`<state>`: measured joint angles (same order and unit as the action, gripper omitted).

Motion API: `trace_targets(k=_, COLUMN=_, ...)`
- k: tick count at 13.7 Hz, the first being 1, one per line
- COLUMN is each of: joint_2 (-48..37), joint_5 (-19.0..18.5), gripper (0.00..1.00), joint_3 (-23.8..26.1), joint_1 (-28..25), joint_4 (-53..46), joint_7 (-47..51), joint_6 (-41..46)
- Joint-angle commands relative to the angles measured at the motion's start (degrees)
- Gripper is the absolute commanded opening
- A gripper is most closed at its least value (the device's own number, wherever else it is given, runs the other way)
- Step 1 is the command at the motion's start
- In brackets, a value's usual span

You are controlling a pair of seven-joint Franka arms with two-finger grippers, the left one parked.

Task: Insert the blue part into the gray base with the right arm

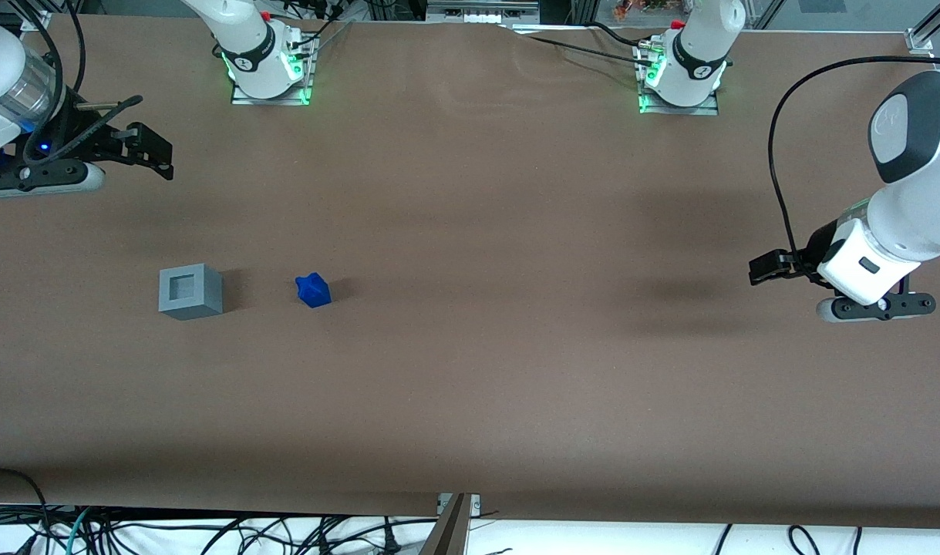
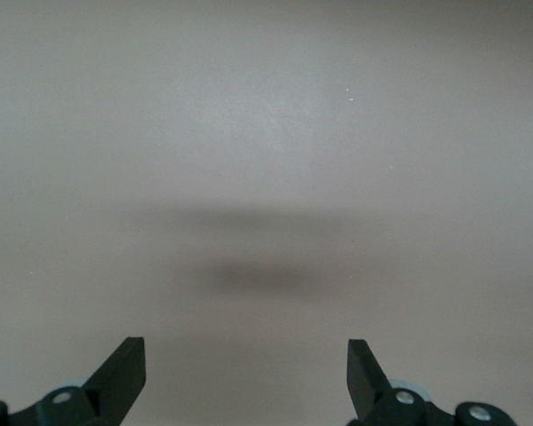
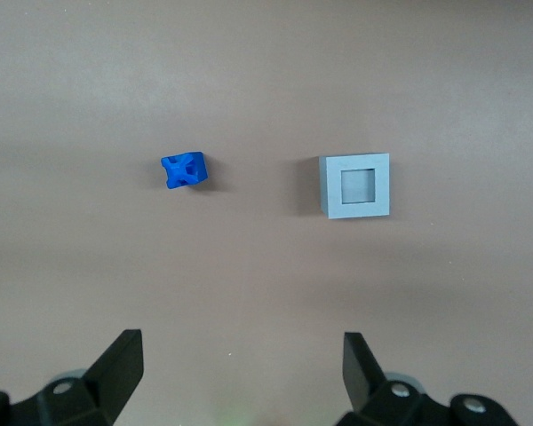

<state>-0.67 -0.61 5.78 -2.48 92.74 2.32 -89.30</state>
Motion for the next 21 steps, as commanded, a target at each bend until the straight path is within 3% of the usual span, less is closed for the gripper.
trace_targets(k=1, joint_2=-0.82, joint_5=0.17, gripper=0.99, joint_3=0.29, joint_1=0.11, joint_4=-0.37, joint_7=0.23, joint_6=0.97)
trace_targets(k=21, joint_2=-0.29, joint_5=0.87, gripper=0.99, joint_3=2.04, joint_1=0.02, joint_4=0.07, joint_7=0.49, joint_6=0.44)
